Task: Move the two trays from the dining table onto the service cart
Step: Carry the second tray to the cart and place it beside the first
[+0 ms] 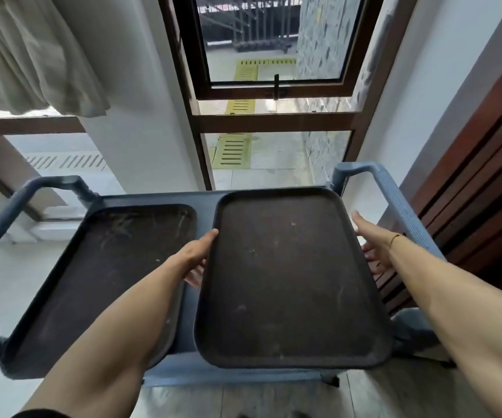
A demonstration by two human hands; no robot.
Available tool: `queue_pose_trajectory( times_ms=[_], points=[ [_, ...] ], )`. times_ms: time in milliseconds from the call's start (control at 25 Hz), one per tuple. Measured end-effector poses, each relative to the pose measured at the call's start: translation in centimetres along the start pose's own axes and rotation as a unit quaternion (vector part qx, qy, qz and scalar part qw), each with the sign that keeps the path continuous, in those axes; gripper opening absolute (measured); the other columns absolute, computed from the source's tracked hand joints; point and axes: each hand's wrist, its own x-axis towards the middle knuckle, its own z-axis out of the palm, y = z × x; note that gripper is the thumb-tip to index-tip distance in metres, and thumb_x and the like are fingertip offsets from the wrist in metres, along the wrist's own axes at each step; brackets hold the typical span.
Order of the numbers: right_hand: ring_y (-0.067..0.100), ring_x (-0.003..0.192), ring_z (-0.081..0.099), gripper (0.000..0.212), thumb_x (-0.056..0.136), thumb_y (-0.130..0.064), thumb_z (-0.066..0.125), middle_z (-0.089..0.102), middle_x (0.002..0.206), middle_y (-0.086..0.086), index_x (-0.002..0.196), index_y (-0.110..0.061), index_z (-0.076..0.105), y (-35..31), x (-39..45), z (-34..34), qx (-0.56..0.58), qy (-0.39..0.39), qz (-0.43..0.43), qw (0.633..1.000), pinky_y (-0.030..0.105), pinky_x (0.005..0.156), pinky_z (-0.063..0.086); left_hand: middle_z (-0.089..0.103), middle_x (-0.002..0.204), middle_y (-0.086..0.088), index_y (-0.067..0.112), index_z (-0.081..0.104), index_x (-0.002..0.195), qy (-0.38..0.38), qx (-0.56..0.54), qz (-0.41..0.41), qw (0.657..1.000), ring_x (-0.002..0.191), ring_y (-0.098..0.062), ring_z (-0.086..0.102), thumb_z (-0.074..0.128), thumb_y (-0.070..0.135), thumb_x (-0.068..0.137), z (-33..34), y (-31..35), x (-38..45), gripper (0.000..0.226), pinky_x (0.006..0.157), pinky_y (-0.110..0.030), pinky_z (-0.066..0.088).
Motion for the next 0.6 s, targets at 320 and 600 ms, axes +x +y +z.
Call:
queue_pose_trajectory(
  times_ms=[320, 600],
  points=[
    [0.021, 0.077, 0.055, 0.088, 0.075, -0.09, 0.023, 0.058, 0.089, 0.006, 0.104, -0.019, 0.066, 2.8, 3.4, 1.6, -0.018, -0.002, 0.008, 1.0, 0.034, 0.065, 0.046, 0.07, 0.099, -0.019, 0.004, 0.066, 0.108, 0.04, 0.004, -0.01, 0.999, 0.087, -0.037, 0.068, 0.031, 0.077, 0.088, 2.9, -3.0, 1.6, 0.084, 0.07, -0.046, 0.061],
    [0.021, 0.069, 0.049, 0.089, 0.078, -0.089, 0.025, 0.055, 0.082, 0.006, 0.11, -0.014, 0.063, 3.7, 5.1, 1.8, 0.01, -0.009, 0.018, 1.0, 0.037, 0.069, 0.046, 0.066, 0.105, -0.017, 0.006, 0.062, 0.119, 0.045, 0.028, 0.002, 0.999, 0.09, -0.033, 0.066, 0.03, 0.072, 0.092, 4.0, -3.5, 2.7, 0.079, 0.063, -0.041, 0.057]
  ],
)
